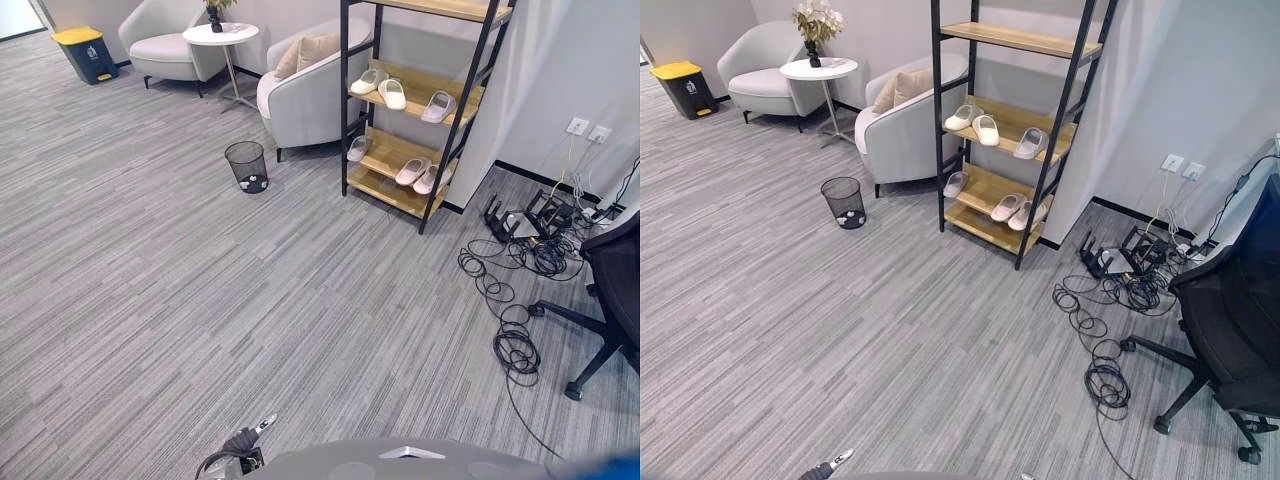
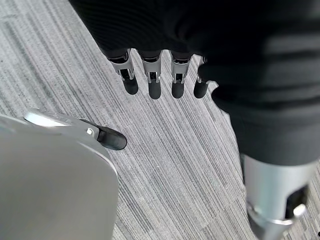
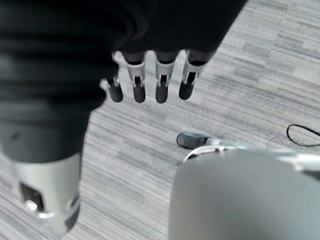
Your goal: Arrange the slippers neatly on the shoe rack.
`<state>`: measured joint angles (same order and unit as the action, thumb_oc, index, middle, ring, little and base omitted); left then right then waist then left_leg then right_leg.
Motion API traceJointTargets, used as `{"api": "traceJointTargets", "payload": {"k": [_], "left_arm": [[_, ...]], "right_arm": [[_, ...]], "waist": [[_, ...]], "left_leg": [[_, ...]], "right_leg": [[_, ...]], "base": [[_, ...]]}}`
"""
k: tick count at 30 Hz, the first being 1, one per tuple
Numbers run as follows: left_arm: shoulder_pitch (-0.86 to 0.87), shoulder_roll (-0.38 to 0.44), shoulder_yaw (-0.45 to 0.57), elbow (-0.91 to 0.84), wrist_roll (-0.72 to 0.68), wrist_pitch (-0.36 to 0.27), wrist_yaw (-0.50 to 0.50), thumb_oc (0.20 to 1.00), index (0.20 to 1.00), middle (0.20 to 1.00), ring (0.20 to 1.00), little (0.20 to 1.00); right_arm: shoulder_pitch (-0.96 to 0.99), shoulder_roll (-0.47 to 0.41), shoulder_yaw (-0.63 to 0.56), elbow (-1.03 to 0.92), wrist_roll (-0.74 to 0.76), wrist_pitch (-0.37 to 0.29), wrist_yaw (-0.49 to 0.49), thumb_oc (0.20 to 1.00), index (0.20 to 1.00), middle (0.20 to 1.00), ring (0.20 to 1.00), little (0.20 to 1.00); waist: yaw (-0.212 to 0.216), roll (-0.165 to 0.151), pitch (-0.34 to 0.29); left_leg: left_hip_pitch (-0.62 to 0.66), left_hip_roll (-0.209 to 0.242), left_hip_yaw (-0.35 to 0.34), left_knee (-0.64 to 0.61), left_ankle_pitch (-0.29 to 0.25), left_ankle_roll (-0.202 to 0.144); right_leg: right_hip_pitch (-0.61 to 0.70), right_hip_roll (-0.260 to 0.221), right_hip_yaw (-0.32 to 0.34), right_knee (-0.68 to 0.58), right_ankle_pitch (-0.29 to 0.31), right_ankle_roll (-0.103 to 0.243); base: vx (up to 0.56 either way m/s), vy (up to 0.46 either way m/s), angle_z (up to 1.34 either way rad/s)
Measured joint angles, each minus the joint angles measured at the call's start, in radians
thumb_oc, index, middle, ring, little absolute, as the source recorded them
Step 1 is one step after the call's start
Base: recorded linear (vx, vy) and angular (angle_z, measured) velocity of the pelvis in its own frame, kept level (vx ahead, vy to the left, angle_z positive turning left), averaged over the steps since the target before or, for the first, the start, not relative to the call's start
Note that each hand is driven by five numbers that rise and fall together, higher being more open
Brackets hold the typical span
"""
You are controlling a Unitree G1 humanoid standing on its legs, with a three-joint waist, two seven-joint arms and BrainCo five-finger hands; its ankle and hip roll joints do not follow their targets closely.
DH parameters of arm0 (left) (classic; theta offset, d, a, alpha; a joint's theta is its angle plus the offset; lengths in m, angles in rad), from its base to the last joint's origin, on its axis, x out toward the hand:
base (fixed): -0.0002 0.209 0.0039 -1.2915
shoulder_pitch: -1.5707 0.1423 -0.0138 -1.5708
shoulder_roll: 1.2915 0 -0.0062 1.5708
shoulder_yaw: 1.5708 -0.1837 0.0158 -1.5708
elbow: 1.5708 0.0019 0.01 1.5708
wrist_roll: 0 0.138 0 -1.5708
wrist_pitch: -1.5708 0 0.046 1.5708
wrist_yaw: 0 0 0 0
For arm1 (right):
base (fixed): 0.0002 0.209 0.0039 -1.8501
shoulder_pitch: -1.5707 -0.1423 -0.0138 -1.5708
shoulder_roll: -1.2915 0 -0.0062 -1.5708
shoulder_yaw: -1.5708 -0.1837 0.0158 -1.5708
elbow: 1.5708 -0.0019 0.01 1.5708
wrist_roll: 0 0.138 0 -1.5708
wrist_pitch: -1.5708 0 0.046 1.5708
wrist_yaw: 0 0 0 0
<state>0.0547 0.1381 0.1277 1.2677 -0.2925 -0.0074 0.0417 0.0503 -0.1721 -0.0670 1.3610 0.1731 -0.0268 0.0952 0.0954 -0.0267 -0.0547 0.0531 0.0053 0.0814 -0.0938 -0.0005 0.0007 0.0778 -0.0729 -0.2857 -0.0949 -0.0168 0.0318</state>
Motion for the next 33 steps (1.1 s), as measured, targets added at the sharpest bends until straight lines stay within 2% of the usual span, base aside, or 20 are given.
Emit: {"api": "traceJointTargets", "payload": {"k": [4, 9, 12, 14, 18, 19, 21, 22, 23, 24, 25, 27, 28, 29, 30, 31, 32, 33], "left_arm": [[0.005, 0.007, -0.008, 0.055, 0.011, 0.004, 0.032, 1.0, 1.0, 1.0, 1.0, 1.0], [0.02, 0.006, -0.013, 0.059, 0.013, 0.026, 0.016, 1.0, 1.0, 1.0, 1.0, 1.0], [0.021, 0.016, -0.059, 0.05, 0.051, 0.029, 0.001, 1.0, 1.0, 1.0, 1.0, 1.0], [0.015, 0.021, -0.095, 0.046, 0.058, 0.034, 0.002, 1.0, 1.0, 1.0, 1.0, 1.0], [0.009, 0.028, -0.096, 0.032, 0.088, 0.04, 0.008, 1.0, 1.0, 1.0, 1.0, 1.0], [0.007, 0.027, -0.096, 0.019, 0.088, 0.042, 0.009, 1.0, 1.0, 1.0, 1.0, 1.0], [-0.055, 0.025, -0.095, 0.01, 0.096, 0.04, 0.011, 1.0, 1.0, 1.0, 1.0, 1.0], [-0.118, 0.023, -0.094, 0.01, 0.117, 0.041, 0.025, 1.0, 1.0, 1.0, 1.0, 1.0], [-0.166, 0.022, -0.095, 0.007, 0.118, 0.043, 0.047, 1.0, 1.0, 1.0, 1.0, 1.0], [-0.148, 0.012, -0.08, -0.006, 0.115, 0.041, 0.058, 1.0, 1.0, 1.0, 1.0, 1.0], [-0.104, 0.022, -0.076, 0.0, 0.117, 0.04, 0.068, 1.0, 1.0, 1.0, 1.0, 1.0], [-0.099, 0.019, -0.065, 0.083, 0.117, 0.042, 0.07, 1.0, 1.0, 1.0, 1.0, 1.0], [-0.079, 0.026, -0.035, 0.157, 0.117, 0.043, 0.069, 1.0, 1.0, 1.0, 1.0, 1.0], [-0.067, 0.026, -0.034, 0.181, 0.116, 0.044, 0.07, 1.0, 1.0, 1.0, 1.0, 1.0], [-0.067, 0.043, -0.016, 0.217, 0.116, 0.043, 0.071, 1.0, 1.0, 1.0, 1.0, 1.0], [-0.053, 0.059, 0.016, 0.256, 0.117, 0.047, 0.077, 1.0, 1.0, 1.0, 1.0, 1.0], [-0.031, 0.068, 0.02, 0.262, 0.117, 0.053, 0.078, 1.0, 1.0, 1.0, 1.0, 1.0], [-0.014, 0.066, -0.058, 0.244, 0.124, 0.063, 0.079, 1.0, 1.0, 1.0, 1.0, 1.0]], "right_arm": [[-0.017, 0.004, 0.005, 0.001, 0.0, 0.001, 0.001, 1.0, 1.0, 1.0, 1.0, 1.0], [-0.012, 0.005, 0.03, 0.003, 0.0, 0.01, 0.009, 1.0, 1.0, 1.0, 1.0, 1.0], [-0.012, 0.005, 0.04, 0.01, 0.0, 0.013, 0.01, 1.0, 1.0, 1.0, 1.0, 1.0], [-0.017, 0.004, 0.045, 0.009, -0.001, 0.019, 0.012, 1.0, 1.0, 1.0, 1.0, 1.0], [-0.048, 0.0, 0.045, -0.004, -0.001, 0.02, 0.018, 1.0, 1.0, 1.0, 1.0, 1.0], [-0.057, -0.001, 0.055, -0.039, -0.001, 0.02, 0.018, 1.0, 1.0, 1.0, 1.0, 1.0], [-0.117, -0.008, 0.071, -0.06, -0.001, 0.019, 0.022, 1.0, 1.0, 1.0, 1.0, 1.0], [-0.145, -0.03, 0.089, -0.054, -0.001, 0.018, 0.026, 1.0, 1.0, 1.0, 1.0, 1.0], [-0.18, -0.064, 0.11, -0.014, -0.003, 0.02, 0.032, 1.0, 1.0, 1.0, 1.0, 1.0], [-0.203, -0.08, 0.118, 0.015, -0.003, 0.02, 0.034, 1.0, 1.0, 1.0, 1.0, 1.0], [-0.203, -0.079, 0.107, 0.016, -0.003, 0.019, 0.033, 1.0, 1.0, 1.0, 1.0, 1.0], [-0.209, -0.065, 0.085, 0.042, -0.002, 0.021, 0.03, 1.0, 1.0, 1.0, 1.0, 1.0], [-0.169, -0.057, 0.084, 0.054, -0.002, 0.022, 0.033, 1.0, 1.0, 1.0, 1.0, 1.0], [-0.147, -0.055, 0.084, 0.054, -0.002, 0.022, 0.033, 1.0, 1.0, 1.0, 1.0, 1.0], [-0.1, -0.046, 0.06, 0.032, -0.002, 0.029, 0.046, 1.0, 1.0, 1.0, 1.0, 1.0], [-0.068, -0.031, -0.047, 0.051, -0.002, 0.033, 0.067, 1.0, 1.0, 1.0, 1.0, 1.0], [-0.068, -0.047, -0.092, 0.087, -0.001, 0.035, 0.061, 1.0, 1.0, 1.0, 1.0, 1.0], [-0.031, -0.057, -0.038, 0.089, -0.003, 0.048, 0.064, 1.0, 1.0, 1.0, 1.0, 1.0]], "waist": [[0.002, -0.001, 0.013], [0.003, -0.009, 0.023], [0.003, -0.013, 0.028], [0.003, -0.01, 0.025], [0.004, -0.007, 0.041], [0.006, 0.003, 0.055], [0.009, -0.008, 0.111], [0.005, -0.015, 0.145], [0.008, -0.01, 0.188], [0.01, 0.007, 0.193], [0.013, 0.01, 0.191], [0.032, -0.002, 0.199], [0.031, -0.017, 0.202], [0.03, -0.021, 0.196], [0.028, -0.054, 0.184], [0.034, -0.103, 0.174], [0.028, -0.097, 0.16], [0.025, -0.088, 0.097]], "left_leg": [[-0.001, 0.001, 0.0, 0.0, 0.0, -0.001], [-0.002, 0.001, -0.001, 0.0, 0.0, -0.001], [-0.015, 0.002, -0.001, 0.0, 0.0, -0.001], [-0.034, 0.002, -0.006, 0.0, 0.003, -0.002], [-0.038, 0.002, -0.009, 0.0, 0.006, -0.003], [-0.059, 0.002, -0.011, 0.014, 0.006, -0.004], [-0.219, -0.013, -0.034, 0.209, -0.002, -0.039], [-0.373, -0.026, -0.01, 0.394, 0.027, -0.107], [-0.513, 0.018, 0.117, 0.577, 0.05, -0.144], [-0.559, 0.103, 0.215, 0.641, 0.04, -0.13], [-0.531, 0.149, 0.203, 0.512, 0.032, -0.125], [-0.462, 0.182, 0.043, 0.215, 0.038, -0.136], [-0.402, 0.161, -0.045, 0.182, 0.04, -0.138], [-0.366, 0.141, -0.044, 0.184, 0.043, -0.133], [-0.344, 0.1, -0.035, 0.208, 0.061, -0.054], [-0.277, 0.07, 0.034, 0.211, 0.005, -0.002], [-0.2, 0.052, 0.065, 0.178, -0.013, 0.014], [-0.162, 0.034, 0.08, 0.147, -0.031, 0.038]], "right_leg": [[0.004, 0.001, 0.0, -0.002, 0.0, 0.0], [0.0, 0.002, 0.0, -0.001, 0.0, 0.0], [-0.003, 0.002, -0.001, -0.001, 0.0, 0.0], [-0.02, 0.002, -0.001, -0.001, 0.001, -0.001], [-0.028, 0.003, -0.002, 0.002, 0.002, -0.002], [-0.034, 0.003, -0.003, 0.001, 0.002, -0.001], [-0.078, -0.003, -0.047, 0.005, 0.007, -0.006], [-0.109, -0.036, -0.121, 0.02, 0.007, -0.024], [-0.13, -0.056, -0.174, 0.034, 0.004, -0.038], [-0.126, -0.043, -0.182, 0.028, 0.004, -0.027], [-0.115, -0.031, -0.171, 0.017, 0.006, -0.013], [-0.1, -0.004, -0.15, -0.002, 0.007, 0.002], [-0.051, -0.004, -0.144, -0.003, -0.013, 0.02], [-0.031, -0.009, -0.142, -0.003, -0.021, 0.033], [-0.019, -0.041, -0.127, 0.01, -0.032, 0.05], [-0.02, -0.119, -0.13, 0.14, -0.069, 0.071], [-0.045, -0.18, -0.142, 0.315, -0.075, 0.057], [-0.115, -0.229, -0.131, 0.468, -0.029, 0.064]], "base": [[0.02, -0.033, 0.0], [0.0, -0.007, 0.0], [-0.02, -0.052, 0.0], [0.0, -0.042, 0.06], [0.02, -0.061, 0.03], [-0.16, -0.089, 0.27], [-0.18, -0.006, 0.91], [-0.04, 0.083, 1.65], [0.17, 0.159, 1.54], [0.29, 0.196, 0.73], [0.36, 0.181, -0.02], [0.31, 0.141, -0.39], [0.61, 0.458, -0.37], [0.62, 0.526, -0.3], [0.63, 0.565, -0.43], [0.43, 0.504, -0.47], [0.38, 0.489, -0.59], [0.39, 0.484, -0.35]]}}
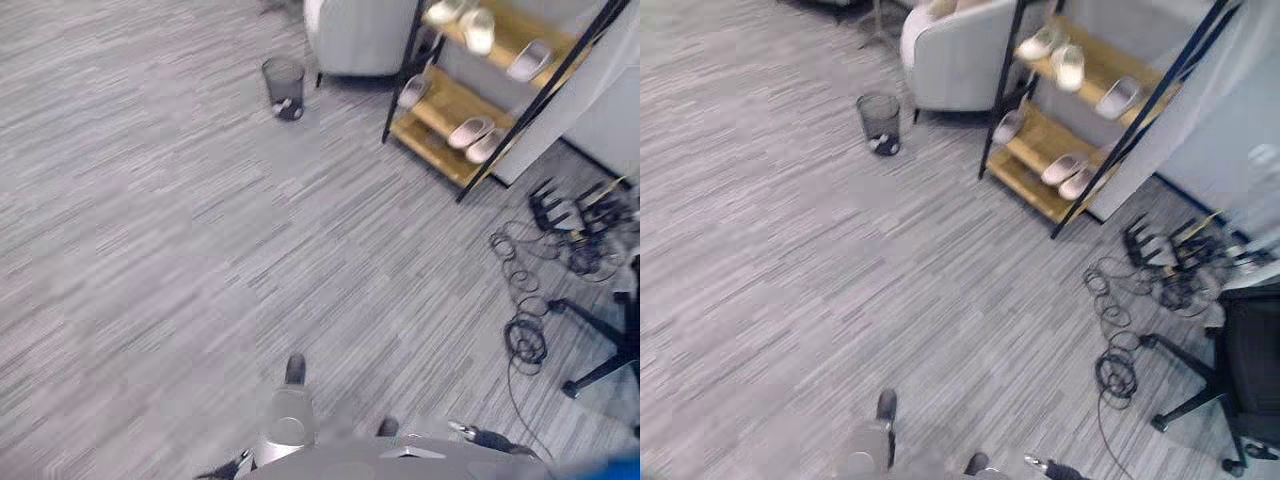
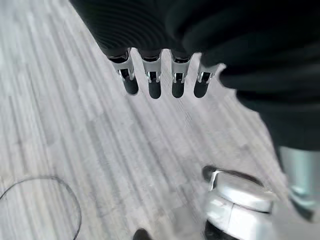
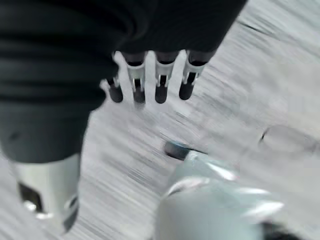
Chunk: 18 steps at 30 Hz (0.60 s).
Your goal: Arrange the slippers neatly on the shoe rack.
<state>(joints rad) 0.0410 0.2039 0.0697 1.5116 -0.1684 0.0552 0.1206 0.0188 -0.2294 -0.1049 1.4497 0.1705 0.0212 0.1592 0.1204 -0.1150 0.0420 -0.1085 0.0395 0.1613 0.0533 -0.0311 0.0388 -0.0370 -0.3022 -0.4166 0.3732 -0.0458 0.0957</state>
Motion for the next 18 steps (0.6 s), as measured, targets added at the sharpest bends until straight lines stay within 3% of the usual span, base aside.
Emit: {"api": "traceJointTargets", "payload": {"k": [1, 2, 3, 4, 5, 6, 7, 9, 10, 11, 12, 13, 14, 15, 16, 17, 18], "left_arm": [[-0.024, -0.003, -0.086, -0.075, 0.007, 0.004, 0.009, 1.0, 1.0, 1.0, 1.0, 1.0], [-0.056, 0.002, -0.106, -0.136, 0.017, -0.004, 0.011, 1.0, 1.0, 1.0, 1.0, 1.0], [-0.094, -0.005, -0.116, -0.174, 0.028, 0.001, 0.014, 1.0, 1.0, 1.0, 1.0, 1.0], [-0.161, -0.019, -0.143, -0.196, 0.036, 0.007, 0.017, 1.0, 1.0, 1.0, 1.0, 1.0], [-0.211, -0.043, -0.143, -0.245, 0.041, -0.006, 0.017, 1.0, 1.0, 1.0, 1.0, 1.0], [-0.248, -0.064, -0.146, -0.275, 0.043, -0.007, 0.016, 1.0, 1.0, 1.0, 1.0, 1.0], [-0.261, -0.091, -0.148, -0.28, 0.043, -0.003, 0.018, 1.0, 1.0, 1.0, 1.0, 1.0], [-0.244, -0.129, -0.149, -0.28, 0.063, 0.0, 0.015, 1.0, 1.0, 1.0, 1.0, 1.0], [-0.202, -0.146, -0.148, -0.248, 0.073, 0.006, 0.014, 1.0, 1.0, 1.0, 1.0, 1.0], [-0.128, -0.15, -0.148, -0.192, 0.08, 0.021, 0.016, 1.0, 1.0, 1.0, 1.0, 1.0], [-0.114, -0.154, -0.125, -0.166, 0.06, 0.02, 0.022, 1.0, 1.0, 1.0, 1.0, 1.0], [-0.115, -0.149, -0.128, -0.155, 0.066, 0.017, 0.03, 1.0, 1.0, 1.0, 1.0, 1.0], [-0.112, -0.155, -0.137, -0.15, 0.08, 0.022, 0.032, 1.0, 1.0, 1.0, 1.0, 1.0], [-0.117, -0.145, -0.158, -0.134, 0.1, 0.01, 0.031, 1.0, 1.0, 1.0, 1.0, 1.0], [-0.129, -0.122, -0.159, -0.103, 0.102, 0.002, 0.032, 1.0, 1.0, 1.0, 1.0, 1.0], [-0.132, -0.106, -0.156, -0.091, 0.104, 0.001, 0.033, 1.0, 1.0, 1.0, 1.0, 1.0], [-0.132, -0.101, -0.148, -0.095, 0.112, 0.001, 0.038, 1.0, 1.0, 1.0, 1.0, 1.0]], "right_arm": [[-0.011, -0.018, 0.013, -0.013, 0.0, 0.009, 0.02, 1.0, 1.0, 1.0, 1.0, 1.0], [-0.016, -0.019, 0.012, -0.033, 0.0, 0.008, 0.024, 1.0, 1.0, 1.0, 1.0, 1.0], [-0.012, -0.022, 0.021, -0.072, 0.0, 0.013, 0.026, 1.0, 1.0, 1.0, 1.0, 1.0], [-0.033, -0.009, 0.019, -0.133, 0.001, 0.012, 0.009, 1.0, 1.0, 1.0, 1.0, 1.0], [-0.038, -0.001, 0.02, -0.156, 0.001, 0.004, -0.013, 1.0, 1.0, 1.0, 1.0, 1.0], [-0.037, 0.013, 0.042, -0.164, -0.001, 0.004, -0.015, 1.0, 1.0, 1.0, 1.0, 1.0], [-0.026, 0.019, 0.062, -0.189, -0.003, -0.003, -0.017, 1.0, 1.0, 1.0, 1.0, 1.0], [-0.02, 0.018, 0.045, -0.194, -0.017, -0.012, -0.039, 1.0, 1.0, 1.0, 1.0, 1.0], [-0.006, 0.016, 0.029, -0.169, -0.025, -0.007, -0.057, 1.0, 1.0, 1.0, 1.0, 1.0], [0.026, 0.014, 0.029, -0.141, -0.038, -0.006, -0.071, 1.0, 1.0, 1.0, 1.0, 1.0], [0.043, 0.017, 0.016, -0.104, -0.038, -0.007, -0.083, 1.0, 1.0, 1.0, 1.0, 1.0], [0.052, 0.007, 0.002, -0.086, -0.038, -0.007, -0.09, 1.0, 1.0, 1.0, 1.0, 1.0], [0.057, -0.013, -0.008, -0.081, -0.038, -0.007, -0.099, 1.0, 1.0, 1.0, 1.0, 1.0], [0.046, -0.025, -0.012, -0.077, -0.038, -0.018, -0.108, 1.0, 1.0, 1.0, 1.0, 1.0], [0.044, -0.026, -0.03, -0.06, -0.039, -0.021, -0.124, 1.0, 1.0, 1.0, 1.0, 1.0], [0.044, -0.031, -0.055, -0.038, -0.038, -0.023, -0.139, 1.0, 1.0, 1.0, 1.0, 1.0], [0.045, -0.049, -0.06, -0.043, -0.037, -0.029, -0.159, 1.0, 1.0, 1.0, 1.0, 1.0]], "waist": [[-0.014, 0.014, -0.017], [-0.024, 0.028, -0.031], [-0.038, 0.058, -0.059], [-0.069, 0.113, -0.042], [-0.082, 0.14, -0.033], [-0.095, 0.14, -0.032], [-0.099, 0.13, -0.037], [-0.138, 0.112, -0.019], [-0.15, 0.118, -0.017], [-0.17, 0.151, -0.02], [-0.186, 0.15, -0.015], [-0.187, 0.162, -0.019], [-0.184, 0.184, -0.022], [-0.183, 0.181, -0.02], [-0.2, 0.151, -0.021], [-0.206, 0.117, -0.025], [-0.21, 0.094, -0.036]], "left_leg": [[0.031, -0.04, 0.011, -0.01, -0.03, 0.052], [0.059, -0.066, 0.002, -0.04, -0.03, 0.085], [0.061, -0.075, -0.022, -0.041, -0.03, 0.099], [0.059, -0.065, -0.074, -0.02, -0.048, 0.107], [0.082, -0.067, -0.107, -0.028, -0.057, 0.101], [0.107, -0.1, -0.131, -0.045, -0.067, 0.077], [0.11, -0.13, -0.149, -0.042, -0.108, 0.065], [0.191, -0.193, -0.176, -0.072, -0.147, 0.055], [0.263, -0.215, -0.193, -0.096, -0.186, 0.033], [0.355, -0.202, -0.205, -0.104, -0.233, -0.048], [0.399, -0.216, -0.191, -0.065, -0.231, -0.045], [0.424, -0.219, -0.185, -0.025, -0.232, -0.045], [0.431, -0.215, -0.174, 0.041, -0.219, -0.069], [0.414, -0.207, -0.17, 0.137, -0.225, -0.084], [0.394, -0.179, -0.168, 0.225, -0.211, -0.095], [0.352, -0.164, -0.166, 0.359, -0.173, -0.12], [0.261, -0.143, -0.16, 0.536, -0.081, -0.168]], "right_leg": [[-0.173, -0.125, 0.028, 0.344, 0.116, -0.005], [-0.277, -0.163, 0.044, 0.499, 0.102, 0.003], [-0.335, -0.082, 0.121, 0.476, 0.037, 0.023], [-0.357, 0.08, 0.218, 0.378, -0.054, -0.004], [-0.367, 0.182, 0.229, 0.232, -0.1, -0.056], [-0.393, 0.207, 0.172, 0.153, -0.106, -0.065], [-0.449, 0.228, 0.162, 0.095, -0.103, -0.074], [-0.501, 0.243, 0.139, -0.066, -0.055, -0.083], [-0.513, 0.266, 0.095, -0.177, -0.015, -0.112], [-0.495, 0.29, -0.021, -0.243, -0.003, -0.136], [-0.46, 0.28, -0.099, -0.243, 0.011, -0.167], [-0.436, 0.282, -0.115, -0.235, 0.082, -0.28], [-0.409, 0.266, -0.114, -0.206, 0.138, -0.367], [-0.367, 0.267, -0.053, -0.174, 0.113, -0.367], [-0.28, 0.262, -0.027, -0.2, 0.074, -0.366], [-0.213, 0.26, 0.023, -0.216, 0.048, -0.357], [-0.154, 0.266, 0.048, -0.238, 0.031, -0.33]], "base": [[0.44, 0.384, -0.21], [0.49, 0.326, 0.04], [0.5, 0.257, 0.43], [0.53, 0.166, 0.78], [0.52, 0.119, 1.0], [0.59, 0.091, 0.85], [0.5, 0.008, 0.91], [0.53, -0.019, 0.86], [0.8, -0.081, 0.71], [0.65, -0.071, 0.69], [0.63, -0.096, 0.69], [0.33, -0.08, 0.29], [0.49, -0.132, -0.11], [0.44, -0.129, -0.11], [0.55, -0.232, -0.01], [0.37, -0.176, 0.14], [0.44, -0.183, -0.3]]}}
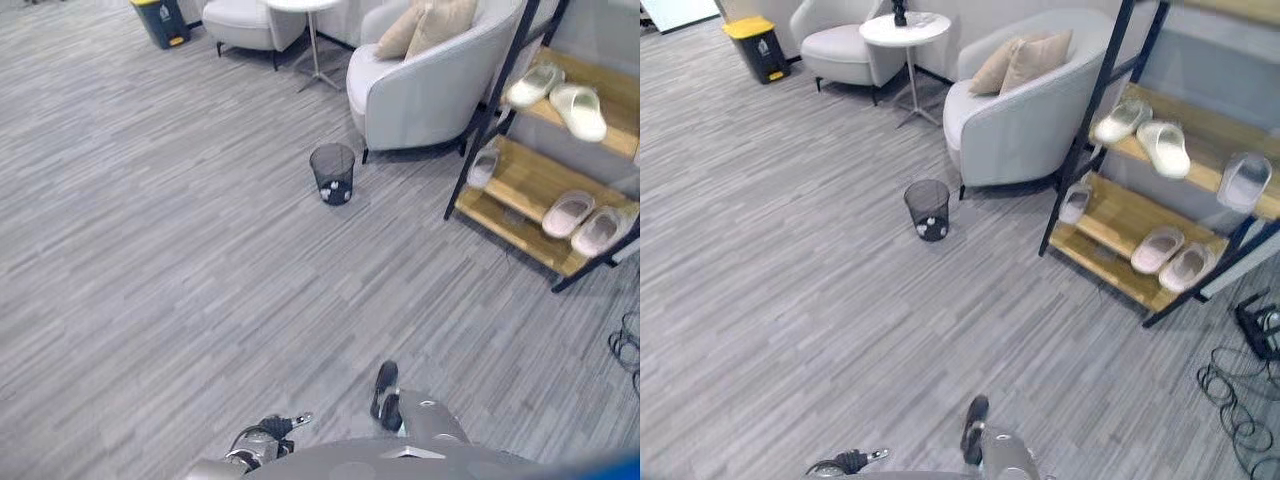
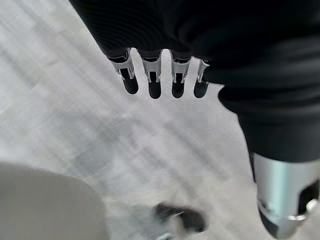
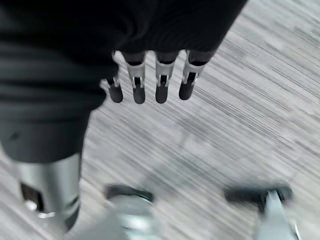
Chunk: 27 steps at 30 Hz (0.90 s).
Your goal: Arrange the slippers neatly on the shoe rack.
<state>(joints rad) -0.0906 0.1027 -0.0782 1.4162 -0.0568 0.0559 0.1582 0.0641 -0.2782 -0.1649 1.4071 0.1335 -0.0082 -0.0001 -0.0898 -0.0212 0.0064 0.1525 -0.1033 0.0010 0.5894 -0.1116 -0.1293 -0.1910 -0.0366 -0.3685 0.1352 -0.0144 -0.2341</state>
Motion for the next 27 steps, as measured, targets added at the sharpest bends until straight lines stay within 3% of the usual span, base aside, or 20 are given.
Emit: {"api": "traceJointTargets", "payload": {"k": [1, 2, 3, 4, 5, 7, 8, 9, 10, 11, 13, 14, 15, 16, 17, 21, 23, 25, 26, 27], "left_arm": [[0.004, 0.003, 0.013, -0.048, 0.009, -0.002, 0.003, 1.0, 1.0, 1.0, 1.0, 1.0], [-0.014, 0.0, 0.049, -0.059, 0.002, -0.008, 0.001, 1.0, 1.0, 1.0, 1.0, 1.0], [-0.01, 0.021, 0.042, -0.099, -0.002, -0.013, 0.001, 1.0, 1.0, 1.0, 1.0, 1.0], [-0.024, 0.055, 0.032, -0.125, 0.004, -0.024, 0.002, 1.0, 1.0, 1.0, 1.0, 1.0], [-0.017, 0.06, 0.033, -0.129, 0.009, -0.023, 0.002, 1.0, 1.0, 1.0, 1.0, 1.0], [0.019, 0.058, 0.031, -0.138, 0.009, -0.016, 0.003, 1.0, 1.0, 1.0, 1.0, 1.0], [0.036, 0.054, -0.003, -0.158, 0.007, -0.019, 0.006, 1.0, 1.0, 1.0, 1.0, 1.0], [0.034, 0.026, 0.002, -0.161, 0.006, -0.013, 0.016, 1.0, 1.0, 1.0, 1.0, 1.0], [0.058, 0.014, 0.002, -0.149, 0.007, -0.008, 0.023, 1.0, 1.0, 1.0, 1.0, 1.0], [0.064, 0.033, 0.006, -0.123, 0.007, 0.002, 0.027, 1.0, 1.0, 1.0, 1.0, 1.0], [0.089, 0.041, -0.004, -0.096, 0.011, 0.001, 0.044, 1.0, 1.0, 1.0, 1.0, 1.0], [0.092, 0.078, -0.036, -0.093, 0.012, 0.002, 0.044, 1.0, 1.0, 1.0, 1.0, 1.0], [0.102, 0.08, -0.033, -0.1, 0.012, 0.002, 0.047, 1.0, 1.0, 1.0, 1.0, 1.0], [0.099, 0.067, -0.029, -0.097, 0.01, 0.002, 0.048, 1.0, 1.0, 1.0, 1.0, 1.0], [0.085, 0.061, -0.014, -0.096, 0.008, 0.0, 0.051, 1.0, 1.0, 1.0, 1.0, 1.0], [0.084, 0.072, -0.001, -0.096, 0.007, -0.005, 0.068, 1.0, 1.0, 1.0, 1.0, 1.0], [0.094, 0.046, -0.028, -0.045, 0.008, -0.006, 0.072, 1.0, 1.0, 1.0, 1.0, 1.0], [0.131, 0.042, -0.025, -0.048, 0.008, -0.011, 0.088, 1.0, 1.0, 1.0, 1.0, 1.0], [0.142, 0.028, -0.019, -0.05, 0.008, -0.014, 0.09, 1.0, 1.0, 1.0, 1.0, 1.0], [0.142, -0.014, 0.14, -0.091, -0.05, -0.019, 0.074, 1.0, 1.0, 1.0, 1.0, 1.0]], "right_arm": [[-0.019, -0.022, -0.07, -0.027, 0.001, -0.019, -0.016, 1.0, 1.0, 1.0, 1.0, 1.0], [-0.061, -0.048, -0.146, -0.01, 0.003, -0.037, -0.031, 1.0, 1.0, 1.0, 1.0, 1.0], [-0.081, -0.05, -0.111, -0.015, 0.004, -0.031, -0.055, 1.0, 1.0, 1.0, 1.0, 1.0], [-0.104, -0.049, -0.089, -0.013, 0.004, -0.031, -0.07, 1.0, 1.0, 1.0, 1.0, 1.0], [-0.103, -0.057, -0.055, -0.031, 0.004, -0.036, -0.081, 1.0, 1.0, 1.0, 1.0, 1.0], [-0.074, -0.083, 0.028, -0.078, 0.0, -0.038, -0.098, 1.0, 1.0, 1.0, 1.0, 1.0], [-0.087, -0.098, 0.064, -0.075, 0.0, -0.03, -0.106, 1.0, 1.0, 1.0, 1.0, 1.0], [-0.103, -0.113, 0.08, -0.055, 0.0, -0.041, -0.122, 1.0, 1.0, 1.0, 1.0, 1.0], [-0.089, -0.104, 0.1, -0.049, 0.0, -0.041, -0.13, 1.0, 1.0, 1.0, 1.0, 1.0], [-0.082, -0.03, 0.13, -0.074, -0.003, -0.045, -0.134, 1.0, 1.0, 1.0, 1.0, 1.0], [-0.069, 0.053, 0.132, -0.095, -0.023, -0.064, -0.144, 1.0, 1.0, 1.0, 1.0, 1.0], [-0.054, 0.092, 0.135, -0.121, -0.033, -0.077, -0.155, 1.0, 1.0, 1.0, 1.0, 1.0], [-0.051, 0.071, 0.134, -0.129, -0.04, -0.08, -0.163, 1.0, 1.0, 1.0, 1.0, 1.0], [-0.038, 0.063, 0.138, -0.106, -0.041, -0.073, -0.17, 1.0, 1.0, 1.0, 1.0, 1.0], [-0.044, 0.073, 0.168, -0.086, -0.045, -0.078, -0.177, 1.0, 1.0, 1.0, 1.0, 1.0], [0.01, 0.089, 0.102, -0.063, -0.048, -0.073, -0.18, 1.0, 1.0, 1.0, 1.0, 1.0], [-0.011, 0.072, 0.09, -0.076, -0.042, -0.078, -0.182, 1.0, 1.0, 1.0, 1.0, 1.0], [0.02, 0.067, 0.092, -0.058, -0.041, -0.073, -0.181, 1.0, 1.0, 1.0, 1.0, 1.0], [0.031, 0.05, 0.087, -0.055, -0.041, -0.069, -0.182, 1.0, 1.0, 1.0, 1.0, 1.0], [0.012, 0.036, 0.037, -0.056, -0.029, -0.069, -0.179, 1.0, 1.0, 1.0, 1.0, 1.0]], "waist": [[0.005, 0.025, 0.011], [0.017, 0.045, 0.025], [0.04, 0.014, 0.022], [0.052, -0.028, 0.051], [0.056, -0.03, 0.051], [0.038, 0.022, 0.028], [0.086, 0.036, 0.031], [0.104, 0.075, 0.044], [0.108, 0.106, 0.033], [0.107, 0.066, 0.023], [0.107, 0.037, 0.006], [0.097, -0.02, -0.005], [0.098, 0.013, -0.019], [0.106, 0.019, -0.024], [0.134, 0.032, -0.017], [0.104, 0.018, -0.02], [0.098, 0.032, -0.013], [0.094, 0.034, -0.012], [0.096, 0.073, -0.025], [0.112, 0.097, -0.033]], "left_leg": [[-0.22, 0.053, 0.042, 0.408, 0.429, -0.071], [-0.377, 0.129, 0.1, 0.693, 0.449, -0.069], [-0.471, 0.13, 0.114, 0.682, 0.293, 0.017], [-0.513, 0.134, 0.109, 0.43, 0.093, 0.139], [-0.527, 0.14, 0.04, 0.184, 0.056, 0.112], [-0.549, 0.114, -0.18, -0.184, 0.099, 0.022], [-0.495, 0.108, -0.312, -0.488, 0.087, -0.008], [-0.506, 0.08, -0.335, -0.442, 0.045, -0.029], [-0.478, 0.075, -0.356, -0.399, 0.095, -0.051], [-0.43, 0.066, -0.282, -0.405, 0.124, -0.034], [-0.27, 0.096, -0.211, -0.586, 0.114, -0.036], [-0.275, 0.047, -0.118, -0.505, 0.09, 0.077], [-0.269, 0.064, -0.09, -0.495, 0.138, 0.135], [-0.246, 0.062, -0.051, -0.52, 0.124, 0.151], [-0.212, 0.077, 0.023, -0.567, 0.126, 0.164], [-0.154, 0.086, 0.048, -0.627, 0.12, 0.141], [-0.149, 0.107, 0.112, -0.608, 0.075, 0.099], [-0.063, 0.171, 0.103, -0.629, 0.055, 0.051], [-0.048, 0.222, 0.098, -0.628, 0.048, 0.038], [-0.117, 0.281, 0.095, -0.499, 0.062, 0.021]], "right_leg": [[0.031, 0.016, 0.036, -0.014, -0.014, 0.037], [0.047, 0.034, 0.063, -0.01, -0.025, 0.045], [0.073, 0.021, 0.149, -0.025, -0.04, 0.059], [0.138, -0.009, 0.228, -0.074, -0.038, 0.064], [0.176, -0.038, 0.227, -0.098, -0.011, 0.129], [0.213, -0.053, 0.267, -0.081, -0.094, 0.186], [0.195, -0.071, 0.331, -0.06, -0.123, 0.219], [0.245, -0.077, 0.371, -0.09, -0.123, 0.273], [0.302, -0.081, 0.39, -0.101, -0.145, 0.327], [0.306, -0.094, 0.391, -0.039, -0.173, 0.312], [0.263, -0.012, 0.411, 0.045, -0.186, 0.271], [0.233, -0.032, 0.391, 0.048, -0.156, 0.244], [0.207, -0.026, 0.375, 0.068, -0.195, 0.258], [0.206, -0.071, 0.326, 0.055, -0.194, 0.262], [0.167, -0.181, 0.064, 0.073, -0.186, 0.278], [0.155, -0.222, 0.18, 0.023, -0.133, 0.355], [0.031, -0.33, 0.199, -0.017, -0.043, 0.406], [0.082, -0.264, 0.224, -0.069, 0.047, 0.398], [0.09, -0.212, 0.222, -0.051, 0.039, 0.39], [0.093, -0.154, 0.192, -0.021, -0.003, 0.353]], "base": [[0.26, -0.039, -0.69], [0.36, -0.027, -1.11], [0.18, 0.018, -1.5], [0.33, 0.111, -1.76], [0.29, 0.123, -1.53], [0.26, 0.071, -1.07], [0.17, -0.003, -1.56], [0.26, 0.09, -1.92], [0.27, 0.129, -1.33], [0.3, 0.202, -1.29], [0.15, 0.11, -1.21], [0.05, 0.005, -1.1], [0.08, -0.019, -0.93], [0.13, -0.114, -1.57], [0.18, -0.189, -1.22], [0.16, -0.298, -0.45], [0.38, -0.564, -0.82], [0.32, -0.581, -0.05], [0.24, -0.511, 0.21], [0.21, -0.422, 0.26]]}}
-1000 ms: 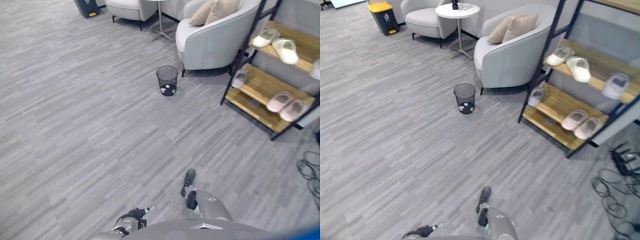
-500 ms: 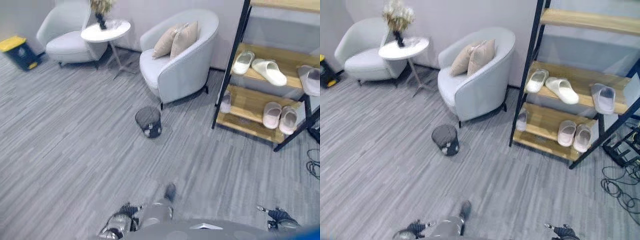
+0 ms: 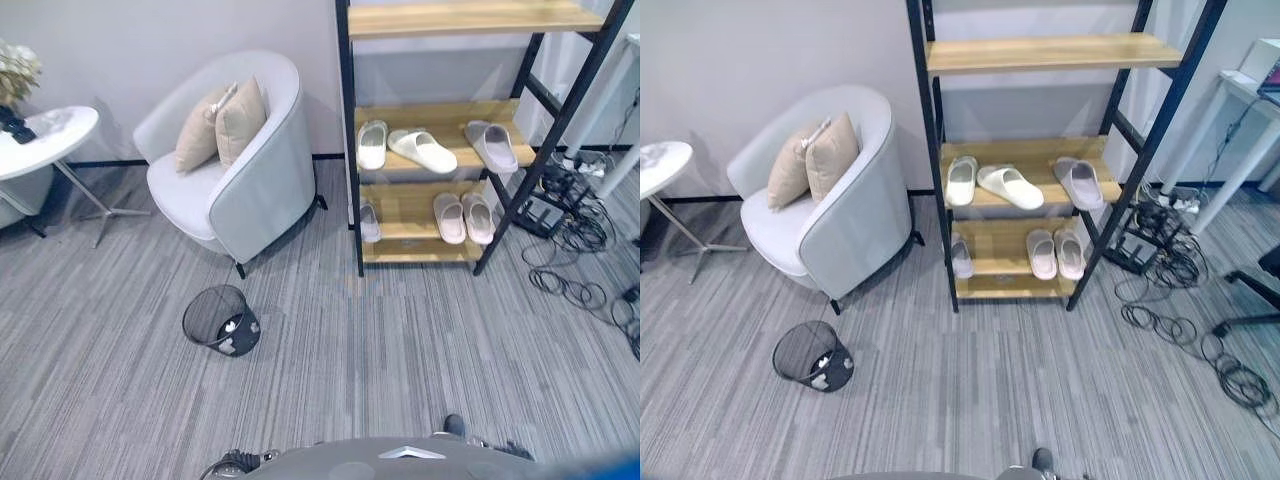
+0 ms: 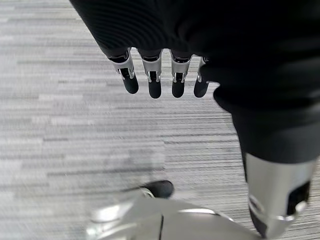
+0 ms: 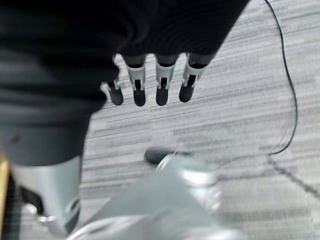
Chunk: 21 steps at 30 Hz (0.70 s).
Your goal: Arrange the slippers neatly on the shoe rack.
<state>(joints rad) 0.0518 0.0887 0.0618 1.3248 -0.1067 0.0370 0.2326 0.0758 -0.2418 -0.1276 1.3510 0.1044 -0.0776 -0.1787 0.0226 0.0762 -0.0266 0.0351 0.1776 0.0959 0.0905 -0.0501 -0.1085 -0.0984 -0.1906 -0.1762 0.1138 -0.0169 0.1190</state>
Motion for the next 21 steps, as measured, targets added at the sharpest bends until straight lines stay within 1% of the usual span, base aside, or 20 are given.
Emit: {"api": "traceJointTargets", "payload": {"k": [1, 2, 3, 4, 5, 6, 8, 9, 10, 11, 12, 13, 14, 15, 16, 17, 18, 19, 20, 21], "left_arm": [[-0.017, -0.002, 0.11, -0.042, -0.039, -0.005, -0.015, 1.0, 1.0, 1.0, 1.0, 1.0], [-0.037, -0.016, 0.205, -0.077, -0.082, -0.01, -0.021, 1.0, 1.0, 1.0, 1.0, 1.0], [-0.034, -0.02, 0.183, -0.132, -0.123, -0.022, -0.037, 1.0, 1.0, 1.0, 1.0, 1.0], [-0.026, -0.023, 0.145, -0.178, -0.148, -0.024, -0.057, 1.0, 1.0, 1.0, 1.0, 1.0], [-0.013, -0.026, 0.095, -0.228, -0.157, -0.028, -0.081, 1.0, 1.0, 1.0, 1.0, 1.0], [-0.013, -0.019, 0.062, -0.234, -0.158, -0.028, -0.102, 1.0, 1.0, 1.0, 1.0, 1.0], [-0.033, -0.007, 0.066, -0.193, -0.158, -0.033, -0.1, 1.0, 1.0, 1.0, 1.0, 1.0], [-0.04, -0.005, 0.067, -0.193, -0.159, -0.04, -0.099, 1.0, 1.0, 1.0, 1.0, 1.0], [-0.043, -0.002, 0.092, -0.191, -0.158, -0.048, -0.092, 1.0, 1.0, 1.0, 1.0, 1.0], [-0.043, 0.006, 0.115, -0.17, -0.158, -0.047, -0.073, 1.0, 1.0, 1.0, 1.0, 1.0], [-0.042, 0.019, 0.128, -0.139, -0.158, -0.046, -0.062, 1.0, 1.0, 1.0, 1.0, 1.0], [-0.031, 0.048, 0.155, -0.074, -0.158, -0.044, -0.052, 1.0, 1.0, 1.0, 1.0, 1.0], [-0.022, 0.059, 0.177, -0.034, -0.158, -0.042, -0.042, 1.0, 1.0, 1.0, 1.0, 1.0], [-0.003, 0.049, 0.17, -0.035, -0.158, -0.04, -0.035, 1.0, 1.0, 1.0, 1.0, 1.0], [-0.002, 0.044, 0.164, -0.036, -0.158, -0.042, -0.035, 1.0, 1.0, 1.0, 1.0, 1.0], [-0.009, 0.051, 0.129, -0.037, -0.156, -0.04, -0.034, 1.0, 1.0, 1.0, 1.0, 1.0], [-0.015, 0.045, 0.086, -0.039, -0.156, -0.041, -0.035, 1.0, 1.0, 1.0, 1.0, 1.0], [-0.026, 0.041, 0.053, -0.05, -0.154, -0.042, -0.035, 1.0, 1.0, 1.0, 1.0, 1.0], [-0.039, 0.05, -0.019, -0.049, -0.138, -0.041, -0.03, 1.0, 1.0, 1.0, 1.0, 1.0], [-0.043, 0.06, -0.064, -0.05, -0.133, -0.041, -0.03, 1.0, 1.0, 1.0, 1.0, 1.0]], "right_arm": [[-0.022, 0.006, -0.053, 0.0, 0.012, 0.0, 0.001, 1.0, 1.0, 1.0, 1.0, 1.0], [-0.024, 0.011, -0.119, -0.002, 0.024, -0.007, -0.003, 1.0, 1.0, 1.0, 1.0, 1.0], [-0.029, 0.002, -0.098, -0.006, 0.031, -0.008, -0.009, 1.0, 1.0, 1.0, 1.0, 1.0], [-0.036, -0.014, -0.074, -0.034, 0.031, -0.012, -0.013, 1.0, 1.0, 1.0, 1.0, 1.0], [-0.049, -0.033, -0.065, -0.06, 0.031, -0.027, -0.017, 1.0, 1.0, 1.0, 1.0, 1.0], [-0.089, -0.045, -0.056, -0.06, 0.031, -0.029, -0.021, 1.0, 1.0, 1.0, 1.0, 1.0], [-0.09, 0.002, -0.022, -0.063, 0.032, -0.028, -0.024, 1.0, 1.0, 1.0, 1.0, 1.0], [-0.097, 0.013, -0.01, -0.056, 0.032, -0.027, -0.025, 1.0, 1.0, 1.0, 1.0, 1.0], [-0.125, 0.04, 0.036, -0.057, 0.031, -0.026, -0.024, 1.0, 1.0, 1.0, 1.0, 1.0], [-0.126, 0.046, 0.056, -0.058, 0.03, -0.028, -0.023, 1.0, 1.0, 1.0, 1.0, 1.0], [-0.123, 0.043, 0.054, -0.071, 0.029, -0.027, -0.022, 1.0, 1.0, 1.0, 1.0, 1.0], [-0.106, 0.048, 0.058, -0.079, 0.029, -0.032, -0.023, 1.0, 1.0, 1.0, 1.0, 1.0], [-0.087, 0.052, 0.058, -0.078, 0.029, -0.035, -0.023, 1.0, 1.0, 1.0, 1.0, 1.0], [-0.058, 0.049, 0.061, -0.063, 0.028, -0.026, -0.024, 1.0, 1.0, 1.0, 1.0, 1.0], [-0.058, 0.053, 0.065, -0.056, 0.028, -0.026, -0.024, 1.0, 1.0, 1.0, 1.0, 1.0], [-0.052, 0.068, 0.079, -0.049, 0.028, -0.027, -0.023, 1.0, 1.0, 1.0, 1.0, 1.0], [-0.041, 0.079, 0.078, -0.045, 0.027, -0.027, -0.022, 1.0, 1.0, 1.0, 1.0, 1.0], [-0.039, 0.082, 0.079, -0.044, 0.027, -0.027, -0.021, 1.0, 1.0, 1.0, 1.0, 1.0], [-0.063, 0.087, 0.079, -0.062, 0.027, -0.036, -0.022, 1.0, 1.0, 1.0, 1.0, 1.0], [-0.086, 0.091, 0.08, -0.071, 0.027, -0.04, -0.021, 1.0, 1.0, 1.0, 1.0, 1.0]], "waist": [[0.014, -0.036, 0.011], [0.026, -0.067, 0.018], [0.046, -0.088, 0.019], [0.049, -0.097, 0.019], [0.048, -0.109, 0.031], [0.05, -0.108, 0.042], [0.046, -0.116, 0.054], [0.053, -0.119, 0.067], [0.062, -0.114, 0.083], [0.077, -0.108, 0.085], [0.08, -0.112, 0.088], [0.072, -0.125, 0.081], [0.061, -0.128, 0.074], [0.067, -0.123, 0.048], [0.069, -0.13, 0.048], [0.073, -0.13, 0.048], [0.081, -0.107, 0.044], [0.083, -0.097, 0.03], [0.086, -0.098, 0.018], [0.09, -0.093, 0.019]], "left_leg": [[-0.083, 0.015, -0.011, 0.136, 0.06, -0.001], [-0.17, 0.036, -0.025, 0.265, 0.128, -0.006], [-0.222, 0.031, -0.05, 0.358, 0.121, -0.007], [-0.265, -0.011, -0.082, 0.397, 0.073, -0.018], [-0.296, -0.129, -0.138, 0.356, 0.004, 0.001], [-0.295, -0.212, -0.118, 0.173, -0.004, 0.023], [-0.298, -0.184, -0.017, 0.073, 0.034, 0.063], [-0.301, -0.172, 0.0, 0.053, 0.053, 0.062], [-0.308, -0.171, -0.014, 0.044, 0.074, 0.055], [-0.29, -0.182, -0.049, 0.028, 0.086, 0.063], [-0.263, -0.204, -0.044, 0.04, 0.087, 0.074], [-0.217, -0.235, -0.039, 0.042, 0.085, 0.098], [-0.171, -0.253, -0.044, 0.018, 0.092, 0.131], [-0.139, -0.254, -0.017, -0.02, 0.058, 0.2], [-0.122, -0.263, -0.023, -0.045, 0.061, 0.205], [-0.079, -0.27, -0.044, -0.083, 0.073, 0.225], [-0.043, -0.261, -0.08, -0.107, 0.075, 0.233], [-0.032, -0.268, -0.083, -0.111, 0.065, 0.243], [-0.032, -0.282, -0.06, -0.113, 0.052, 0.251], [-0.032, -0.29, -0.049, -0.115, 0.048, 0.248]], "right_leg": [[-0.005, 0.005, -0.023, 0.021, -0.033, -0.04], [0.028, 0.018, -0.058, -0.017, -0.032, -0.075], [0.045, 0.037, -0.074, -0.028, -0.035, -0.105], [0.057, 0.053, -0.073, -0.034, -0.047, -0.127], [0.059, 0.056, -0.081, -0.047, -0.053, -0.126], [0.089, 0.098, -0.093, -0.101, -0.036, -0.112], [0.162, 0.155, -0.12, -0.175, -0.035, -0.115], [0.183, 0.172, -0.114, -0.192, -0.037, -0.115], [0.212, 0.203, -0.08, -0.205, -0.049, -0.121], [0.23, 0.212, -0.059, -0.204, -0.054, -0.13], [0.253, 0.211, -0.062, -0.205, -0.061, -0.132], [0.295, 0.202, -0.073, -0.205, -0.092, -0.113], [0.326, 0.202, -0.084, -0.204, -0.104, -0.097], [0.34, 0.211, -0.086, -0.203, -0.112, -0.092], [0.342, 0.204, -0.086, -0.196, -0.111, -0.092], [0.335, 0.197, -0.087, -0.14, -0.112, -0.092], [0.308, 0.189, -0.088, -0.038, -0.15, -0.089], [0.277, 0.151, -0.085, -0.006, -0.168, -0.086], [0.213, 0.075, -0.069, 0.047, -0.163, -0.069], [0.143, 0.026, -0.05, 0.127, -0.166, -0.031]], "base": [[0.11, -0.239, 0.55], [0.12, -0.214, 0.63], [0.14, -0.178, 0.47], [0.17, -0.14, 0.28], [0.21, -0.074, -0.03], [0.23, -0.056, 0.0], [0.25, -0.025, 0.06], [0.2, 0.005, -0.26], [0.34, 0.065, -0.79], [0.25, 0.076, -0.89], [0.3, 0.112, -0.7], [0.17, 0.156, -0.23], [0.15, 0.176, -0.01], [0.14, 0.237, 0.16], [0.07, 0.142, 0.28], [0.05, 0.19, 0.48], [0.01, 0.16, 0.46], [0.01, 0.161, 0.15], [0.04, 0.127, -0.23], [0.05, 0.065, -0.17]]}}
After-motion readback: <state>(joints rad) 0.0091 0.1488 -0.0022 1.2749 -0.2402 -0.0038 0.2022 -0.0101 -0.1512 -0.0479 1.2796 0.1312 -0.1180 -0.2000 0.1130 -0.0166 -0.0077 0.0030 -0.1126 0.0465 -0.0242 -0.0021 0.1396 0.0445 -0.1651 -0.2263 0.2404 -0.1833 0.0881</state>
